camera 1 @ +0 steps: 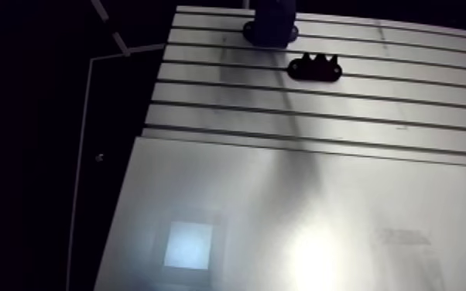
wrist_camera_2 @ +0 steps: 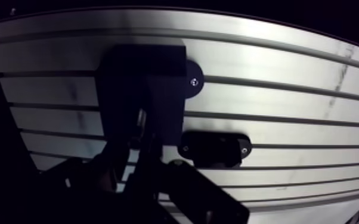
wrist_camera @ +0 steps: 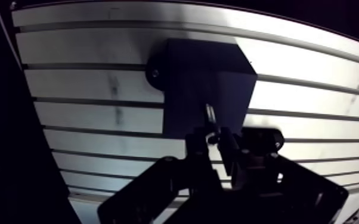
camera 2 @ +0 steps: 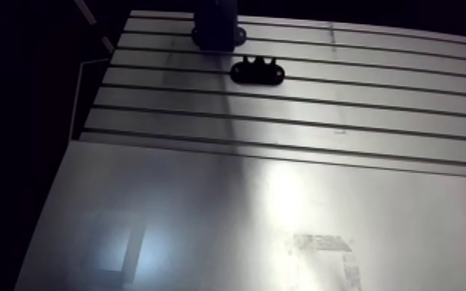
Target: Pick up the M10 bolt and insert it into the hole until fully seated.
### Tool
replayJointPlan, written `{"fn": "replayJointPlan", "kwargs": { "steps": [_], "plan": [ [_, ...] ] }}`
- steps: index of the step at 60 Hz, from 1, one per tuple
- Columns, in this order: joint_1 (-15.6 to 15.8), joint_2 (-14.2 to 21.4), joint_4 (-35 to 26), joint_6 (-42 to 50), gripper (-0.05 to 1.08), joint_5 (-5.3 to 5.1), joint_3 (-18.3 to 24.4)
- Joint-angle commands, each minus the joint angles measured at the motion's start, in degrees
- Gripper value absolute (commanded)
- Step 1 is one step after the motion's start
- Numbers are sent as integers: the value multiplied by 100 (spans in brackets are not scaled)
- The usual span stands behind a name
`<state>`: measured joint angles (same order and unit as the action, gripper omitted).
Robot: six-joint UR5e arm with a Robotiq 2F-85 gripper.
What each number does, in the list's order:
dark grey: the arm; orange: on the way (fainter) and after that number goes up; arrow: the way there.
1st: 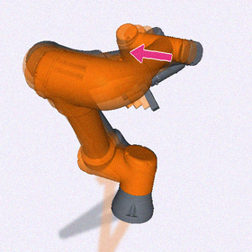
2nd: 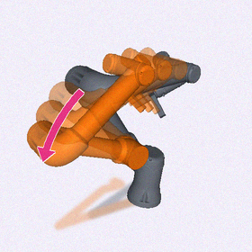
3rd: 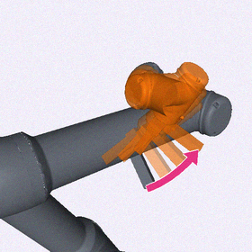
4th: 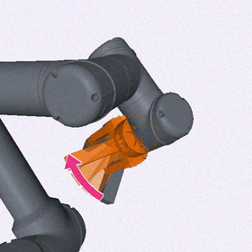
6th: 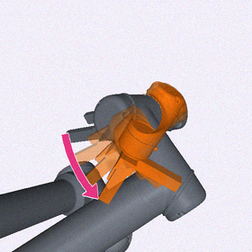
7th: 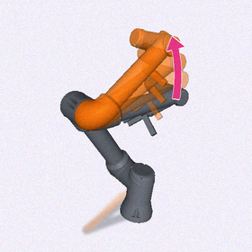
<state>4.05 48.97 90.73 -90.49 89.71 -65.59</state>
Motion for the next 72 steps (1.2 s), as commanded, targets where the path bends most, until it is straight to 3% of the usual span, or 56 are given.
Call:
{"fn": "replayJointPlan", "kwargs": {
  "steps": [1,16,26,34,45,56,61,72],
  "plan": [
    [-1,25,103,0,1,32,-57],
    [8,132,433,-43,0,136,-124],
    [8,232,408,-44,0,131,-123],
    [8,505,405,-26,0,137,-196],
    [-1,1360,363,-33,0,146,-685],
    [-103,2355,406,-78,0,473,-1450],
    [-212,2767,349,-87,0,481,-1687],
    [-503,3303,15,-96,0,446,-2060]
  ]
}}
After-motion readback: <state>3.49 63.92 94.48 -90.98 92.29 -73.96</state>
